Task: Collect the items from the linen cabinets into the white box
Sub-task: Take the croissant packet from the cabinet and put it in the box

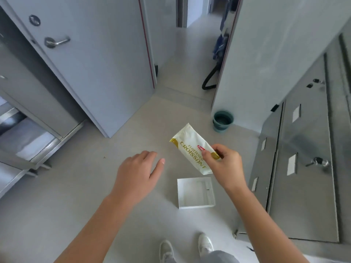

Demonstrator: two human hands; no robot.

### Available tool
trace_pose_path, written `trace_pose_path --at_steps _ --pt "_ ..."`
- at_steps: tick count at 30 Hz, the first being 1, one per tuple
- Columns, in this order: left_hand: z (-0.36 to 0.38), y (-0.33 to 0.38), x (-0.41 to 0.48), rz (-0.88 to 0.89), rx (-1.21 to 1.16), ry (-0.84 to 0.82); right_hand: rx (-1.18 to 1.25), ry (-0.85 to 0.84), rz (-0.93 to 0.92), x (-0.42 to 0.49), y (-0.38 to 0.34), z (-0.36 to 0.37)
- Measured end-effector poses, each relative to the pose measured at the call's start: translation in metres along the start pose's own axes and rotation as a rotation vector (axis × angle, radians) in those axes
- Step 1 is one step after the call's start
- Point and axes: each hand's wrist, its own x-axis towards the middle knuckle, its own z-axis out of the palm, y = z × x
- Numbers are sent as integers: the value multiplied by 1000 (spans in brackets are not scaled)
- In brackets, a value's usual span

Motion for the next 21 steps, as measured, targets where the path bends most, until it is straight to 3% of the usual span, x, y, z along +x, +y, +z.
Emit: trace_pose_path --at_steps 6,14,21 --pt "108 -18 -6 39 -29 -219 -56 -51 251 -10 112 51" --pt "370 -50 -17 25 -74 -456 -116 -67 464 0 367 151" --pt "564 -70 -41 -55 -139 -512 -68 -11 568 -7 541 219"
